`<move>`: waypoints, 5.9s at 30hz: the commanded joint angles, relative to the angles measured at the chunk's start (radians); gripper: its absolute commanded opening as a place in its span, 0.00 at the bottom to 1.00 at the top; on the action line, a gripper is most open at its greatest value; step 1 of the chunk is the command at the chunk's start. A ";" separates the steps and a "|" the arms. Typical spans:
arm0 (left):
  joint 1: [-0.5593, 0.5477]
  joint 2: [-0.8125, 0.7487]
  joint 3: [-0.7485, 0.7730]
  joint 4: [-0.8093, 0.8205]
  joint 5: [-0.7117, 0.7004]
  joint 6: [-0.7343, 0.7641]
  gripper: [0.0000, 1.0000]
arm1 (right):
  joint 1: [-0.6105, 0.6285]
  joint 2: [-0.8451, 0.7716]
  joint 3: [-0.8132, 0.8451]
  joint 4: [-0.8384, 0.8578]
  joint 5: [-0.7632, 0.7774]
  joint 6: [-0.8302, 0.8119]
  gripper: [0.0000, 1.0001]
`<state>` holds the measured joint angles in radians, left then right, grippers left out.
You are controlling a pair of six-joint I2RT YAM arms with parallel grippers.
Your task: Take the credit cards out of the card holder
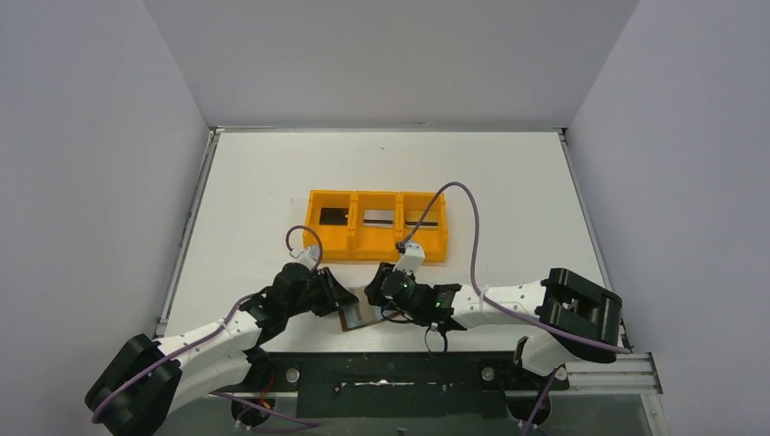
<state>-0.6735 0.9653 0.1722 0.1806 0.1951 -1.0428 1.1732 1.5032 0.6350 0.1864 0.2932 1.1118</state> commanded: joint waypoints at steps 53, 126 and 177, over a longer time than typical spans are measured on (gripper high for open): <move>-0.180 -0.061 0.142 -0.132 -0.261 0.011 0.38 | 0.024 -0.149 -0.071 -0.046 0.067 -0.076 0.21; -0.187 0.352 -0.071 0.522 -0.095 -0.111 0.09 | 0.003 -0.094 -0.316 0.025 0.083 0.222 0.24; -0.172 0.133 -0.001 0.147 -0.143 -0.031 0.01 | 0.001 -0.067 -0.063 -0.028 -0.009 -0.071 0.29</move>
<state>-0.8536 1.1198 0.1436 0.3748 0.0639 -1.1130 1.1786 1.3605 0.5430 0.1455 0.3008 1.0588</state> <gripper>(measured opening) 0.027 0.289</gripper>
